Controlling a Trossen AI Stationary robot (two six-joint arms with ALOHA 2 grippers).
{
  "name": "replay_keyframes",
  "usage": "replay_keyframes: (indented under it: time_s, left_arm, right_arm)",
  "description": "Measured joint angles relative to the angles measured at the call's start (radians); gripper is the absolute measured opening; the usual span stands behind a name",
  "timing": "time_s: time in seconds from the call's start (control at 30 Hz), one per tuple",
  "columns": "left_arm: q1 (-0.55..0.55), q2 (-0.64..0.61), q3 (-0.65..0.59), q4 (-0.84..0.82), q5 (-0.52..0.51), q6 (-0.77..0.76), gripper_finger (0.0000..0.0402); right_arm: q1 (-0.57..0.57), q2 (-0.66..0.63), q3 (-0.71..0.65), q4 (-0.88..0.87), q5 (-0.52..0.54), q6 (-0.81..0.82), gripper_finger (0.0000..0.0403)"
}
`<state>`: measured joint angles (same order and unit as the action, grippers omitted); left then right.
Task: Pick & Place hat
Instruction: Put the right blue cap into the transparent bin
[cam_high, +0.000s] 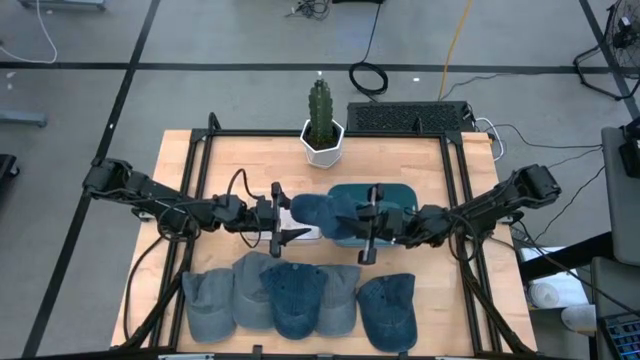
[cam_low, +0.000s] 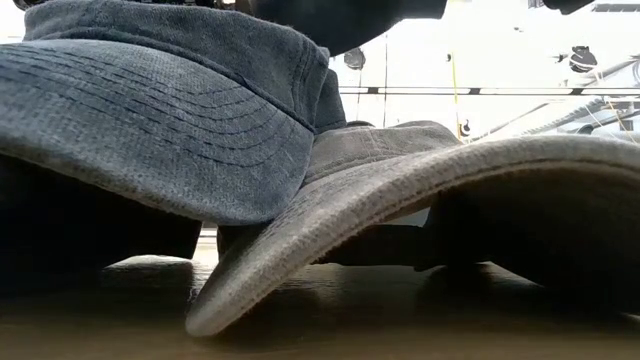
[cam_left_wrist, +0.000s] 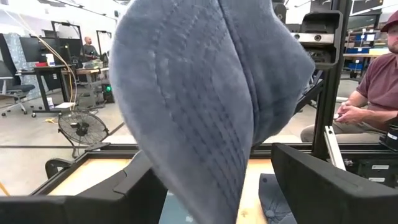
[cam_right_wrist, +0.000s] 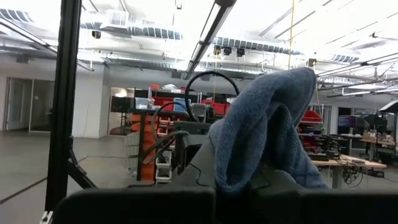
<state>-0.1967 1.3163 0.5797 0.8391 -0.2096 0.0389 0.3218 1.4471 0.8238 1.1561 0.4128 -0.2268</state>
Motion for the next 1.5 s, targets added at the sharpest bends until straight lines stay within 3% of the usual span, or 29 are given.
replay_keyframes:
  time_s: [0.13, 0.23, 0.33, 0.47, 0.5, 0.7, 0.9, 1.07, 1.2, 1.4, 1.5]
  left_arm:
    - [0.0, 0.0, 0.0, 0.0, 0.004, -0.081, 0.0277]
    - [0.0, 0.0, 0.0, 0.0, 0.023, -0.093, 0.025]
    - [0.0, 0.0, 0.0, 0.0, 0.03, -0.065, 0.0181]
    - [0.009, 0.0, 0.0, -0.001, 0.111, -0.039, 0.004]
    - [0.013, 0.0, 0.0, -0.003, 0.137, -0.04, 0.0023]
    - [0.009, 0.0, 0.0, -0.003, 0.168, -0.038, 0.001]
    - [0.003, 0.0, 0.0, 0.001, 0.157, -0.023, 0.001]
    - [0.005, -0.024, -0.001, -0.004, 0.147, -0.132, 0.001]
    - [0.006, -0.114, -0.001, -0.07, 0.065, -0.275, 0.001]
    - [0.006, -0.355, -0.001, -0.406, -0.084, -0.4, 0.001]
    - [0.006, -0.477, -0.001, -0.582, -0.089, -0.515, 0.001]
  right_arm:
    - [0.0, 0.001, 0.0, -0.001, 0.0, 0.002, 0.0002]
    - [0.0, 0.001, 0.0, -0.002, 0.0, 0.004, 0.0002]
    - [0.0, 0.001, 0.0, -0.008, -0.012, 0.005, 0.0002]
    - [0.0, 0.001, 0.0, -0.009, -0.077, 0.005, 0.0005]
    - [0.0, 0.001, 0.0, -0.011, -0.083, 0.004, 0.0007]
    - [0.002, 0.0, 0.0, -0.07, -0.135, -0.019, 0.0042]
    - [0.017, -0.028, 0.0, -0.204, -0.12, -0.1, 0.0155]
    - [0.064, -0.084, 0.0, -0.302, 0.029, -0.201, 0.0262]
    - [0.132, -0.15, 0.0, -0.399, 0.204, -0.292, 0.0317]
    - [0.257, -0.247, 0.0, -0.486, 0.495, -0.264, 0.0342]
    - [0.308, -0.278, 0.0, -0.527, 0.595, -0.242, 0.0339]
